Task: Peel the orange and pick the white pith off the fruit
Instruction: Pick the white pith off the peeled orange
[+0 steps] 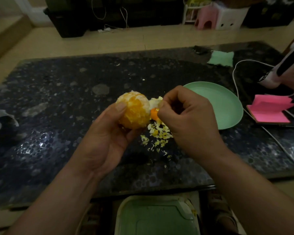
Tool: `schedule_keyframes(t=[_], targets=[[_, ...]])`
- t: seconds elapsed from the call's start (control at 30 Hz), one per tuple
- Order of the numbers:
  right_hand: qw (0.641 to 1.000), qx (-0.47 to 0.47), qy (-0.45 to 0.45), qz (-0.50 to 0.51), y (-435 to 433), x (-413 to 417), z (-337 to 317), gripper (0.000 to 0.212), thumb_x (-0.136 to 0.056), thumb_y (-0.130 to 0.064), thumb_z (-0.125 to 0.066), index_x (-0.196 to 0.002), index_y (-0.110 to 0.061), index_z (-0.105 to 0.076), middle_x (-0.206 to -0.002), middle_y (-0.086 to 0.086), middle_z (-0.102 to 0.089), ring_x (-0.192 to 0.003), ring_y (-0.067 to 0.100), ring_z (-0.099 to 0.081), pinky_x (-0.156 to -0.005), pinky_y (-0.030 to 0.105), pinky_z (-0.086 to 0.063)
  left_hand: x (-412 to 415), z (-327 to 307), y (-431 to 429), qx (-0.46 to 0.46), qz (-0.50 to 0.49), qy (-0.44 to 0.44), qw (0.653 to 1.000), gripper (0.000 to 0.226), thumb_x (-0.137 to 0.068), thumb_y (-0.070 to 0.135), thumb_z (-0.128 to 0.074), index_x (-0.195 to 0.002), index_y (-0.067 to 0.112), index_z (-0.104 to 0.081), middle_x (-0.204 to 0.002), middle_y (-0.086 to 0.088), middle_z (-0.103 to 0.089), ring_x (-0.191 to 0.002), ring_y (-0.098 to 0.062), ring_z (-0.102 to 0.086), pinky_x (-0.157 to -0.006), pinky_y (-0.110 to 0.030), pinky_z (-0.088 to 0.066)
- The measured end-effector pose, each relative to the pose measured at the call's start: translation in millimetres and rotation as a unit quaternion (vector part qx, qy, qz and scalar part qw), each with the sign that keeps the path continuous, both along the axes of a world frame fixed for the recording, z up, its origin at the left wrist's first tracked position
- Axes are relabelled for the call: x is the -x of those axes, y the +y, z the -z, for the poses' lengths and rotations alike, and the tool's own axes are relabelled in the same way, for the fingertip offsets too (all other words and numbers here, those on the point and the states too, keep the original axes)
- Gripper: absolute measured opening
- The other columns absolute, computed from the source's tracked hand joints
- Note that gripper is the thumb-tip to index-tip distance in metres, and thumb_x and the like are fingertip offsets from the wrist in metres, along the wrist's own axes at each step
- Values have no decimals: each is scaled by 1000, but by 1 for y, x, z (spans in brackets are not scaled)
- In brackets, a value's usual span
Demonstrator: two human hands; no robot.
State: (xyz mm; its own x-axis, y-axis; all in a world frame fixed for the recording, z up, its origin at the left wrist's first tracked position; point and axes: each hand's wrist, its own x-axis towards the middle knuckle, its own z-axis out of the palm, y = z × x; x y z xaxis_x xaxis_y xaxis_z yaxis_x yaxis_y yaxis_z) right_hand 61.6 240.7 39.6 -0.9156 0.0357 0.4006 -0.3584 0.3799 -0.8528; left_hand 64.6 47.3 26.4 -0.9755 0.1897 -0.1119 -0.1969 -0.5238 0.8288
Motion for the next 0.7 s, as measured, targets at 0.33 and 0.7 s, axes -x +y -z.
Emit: schedule_keyframes(t=[0.33, 0.7], targets=[[999, 11, -49, -1, 3, 5, 6, 16, -94, -13, -70, -78, -14, -66, -68, 1, -62, -60, 2, -51, -56, 16, -42, -2, -3, -4, -68, 0, -44, 997, 42, -99, 37, -54, -132, 18, -70, -134, -12, -70, -112, -27, -71, -84, -37, -64], [984, -117, -134, 30, 21, 24, 41, 18, -96, -28, -67, -79, -21, -66, -72, -5, -66, -65, 7, -59, -58, 23, -47, 3, 4, -16, -159, -8, -130, 979, 61, -99, 57, -55, -131, 8, -73, -131, -17, -70, -96, -22, -73, -79, -30, -64]])
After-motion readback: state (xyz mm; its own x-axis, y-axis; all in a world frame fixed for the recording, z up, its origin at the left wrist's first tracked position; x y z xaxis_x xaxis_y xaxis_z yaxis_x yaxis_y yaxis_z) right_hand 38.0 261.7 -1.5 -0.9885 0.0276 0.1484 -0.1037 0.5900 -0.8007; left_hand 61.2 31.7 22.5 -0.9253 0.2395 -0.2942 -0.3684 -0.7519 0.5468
